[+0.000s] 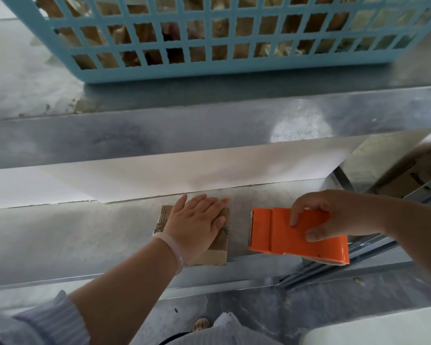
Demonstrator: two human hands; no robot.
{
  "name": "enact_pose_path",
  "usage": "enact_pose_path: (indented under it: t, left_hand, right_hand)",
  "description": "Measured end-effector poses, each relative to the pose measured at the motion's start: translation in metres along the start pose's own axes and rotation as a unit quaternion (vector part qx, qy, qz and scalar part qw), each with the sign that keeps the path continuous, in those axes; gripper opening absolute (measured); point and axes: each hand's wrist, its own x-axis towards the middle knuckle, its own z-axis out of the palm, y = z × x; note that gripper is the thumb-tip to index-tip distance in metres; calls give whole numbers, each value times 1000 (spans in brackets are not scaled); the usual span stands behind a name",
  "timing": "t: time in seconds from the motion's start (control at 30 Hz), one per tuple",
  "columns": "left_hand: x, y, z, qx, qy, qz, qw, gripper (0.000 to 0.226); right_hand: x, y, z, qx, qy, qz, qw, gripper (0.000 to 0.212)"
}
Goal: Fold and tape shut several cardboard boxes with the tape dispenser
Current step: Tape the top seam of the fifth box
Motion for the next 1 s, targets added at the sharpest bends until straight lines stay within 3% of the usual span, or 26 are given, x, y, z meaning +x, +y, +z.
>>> enact_pose_path:
  t: [0.23, 0.43, 0.67, 0.8, 0.9, 1.0]
  left_hand:
    - [0, -1, 2, 10, 5, 1, 1000, 77]
    - [1, 0, 1, 25, 5, 15, 1000, 75]
    - [2, -2, 7, 50, 106, 42, 992, 45]
    - [0, -1, 6, 35, 73, 33, 996, 53]
    - [1, -2, 5, 42, 40, 38, 998, 64]
    - [0, -4, 5, 34, 64, 28, 997, 56]
  right_hand:
    - [21, -18, 24, -110, 33, 8, 993, 24]
    - [31, -43, 45, -127, 80, 2, 989, 25]
    - [33, -62, 56, -158, 124, 19, 979, 22]
    - [56, -53, 90, -257, 178, 35, 949, 8]
    - [57, -58, 85, -224, 190, 38, 955, 20]
    - [51, -56, 71, -218, 245, 35, 944, 26]
